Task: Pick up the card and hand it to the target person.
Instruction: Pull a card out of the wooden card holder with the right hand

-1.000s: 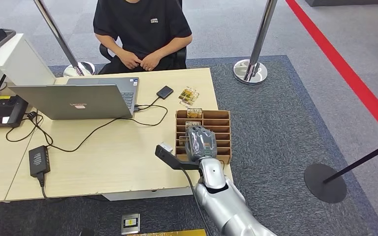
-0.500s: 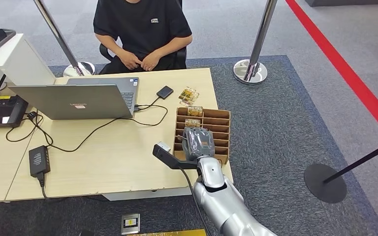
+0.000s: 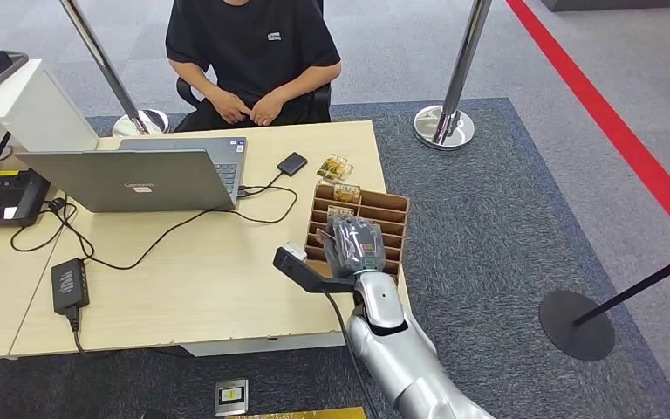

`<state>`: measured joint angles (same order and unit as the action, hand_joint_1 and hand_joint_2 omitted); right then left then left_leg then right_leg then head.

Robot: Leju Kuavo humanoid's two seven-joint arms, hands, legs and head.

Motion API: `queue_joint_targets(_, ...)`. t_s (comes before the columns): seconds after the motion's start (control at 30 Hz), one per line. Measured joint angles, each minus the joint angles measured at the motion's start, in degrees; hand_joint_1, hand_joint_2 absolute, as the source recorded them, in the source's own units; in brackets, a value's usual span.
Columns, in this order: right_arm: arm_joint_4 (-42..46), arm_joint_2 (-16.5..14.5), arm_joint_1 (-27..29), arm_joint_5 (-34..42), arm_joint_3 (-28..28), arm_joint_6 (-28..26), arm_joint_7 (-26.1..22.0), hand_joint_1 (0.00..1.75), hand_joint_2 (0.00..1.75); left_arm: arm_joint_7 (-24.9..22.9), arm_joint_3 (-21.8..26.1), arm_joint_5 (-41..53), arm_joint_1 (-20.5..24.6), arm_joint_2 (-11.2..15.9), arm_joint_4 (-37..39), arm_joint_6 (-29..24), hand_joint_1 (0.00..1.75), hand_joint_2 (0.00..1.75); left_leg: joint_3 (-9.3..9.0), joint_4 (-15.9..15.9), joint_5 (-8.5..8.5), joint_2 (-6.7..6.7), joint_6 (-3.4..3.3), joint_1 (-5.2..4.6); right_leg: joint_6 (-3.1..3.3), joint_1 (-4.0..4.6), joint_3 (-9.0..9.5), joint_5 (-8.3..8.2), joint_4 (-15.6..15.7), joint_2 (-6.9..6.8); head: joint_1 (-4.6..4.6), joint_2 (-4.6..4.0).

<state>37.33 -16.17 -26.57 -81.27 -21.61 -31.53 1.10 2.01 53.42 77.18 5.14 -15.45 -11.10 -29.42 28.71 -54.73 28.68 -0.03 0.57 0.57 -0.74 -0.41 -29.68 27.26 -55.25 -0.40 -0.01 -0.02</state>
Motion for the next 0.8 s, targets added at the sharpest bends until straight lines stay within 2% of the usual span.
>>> queue_joint_targets(0.57, 16.57, 2.84, 4.37, 5.70, 1.26, 5.61, -3.99, 1.48, 1.75, 0.67, 0.00, 0.12, -0.11, 0.03, 0.00, -0.03, 0.00, 0.00, 0.01, 0.00, 0.00, 0.00, 0.00, 0.00, 0.00, 0.00, -0.03, 0.00, 0.00, 0.00, -0.01, 0.00)
queue_joint_targets(0.8, 23.44, 3.77, 5.86, 5.86, 1.22, 6.17, -4.81, 1.47, 1.75, 0.68, 0.00, 0.27, -0.11, 0.07, 0.00, -0.04, 0.00, 0.00, 0.02, 0.00, 0.00, 0.01, 0.00, 0.00, 0.00, 0.00, -0.03, 0.00, 0.00, 0.00, -0.02, 0.00)
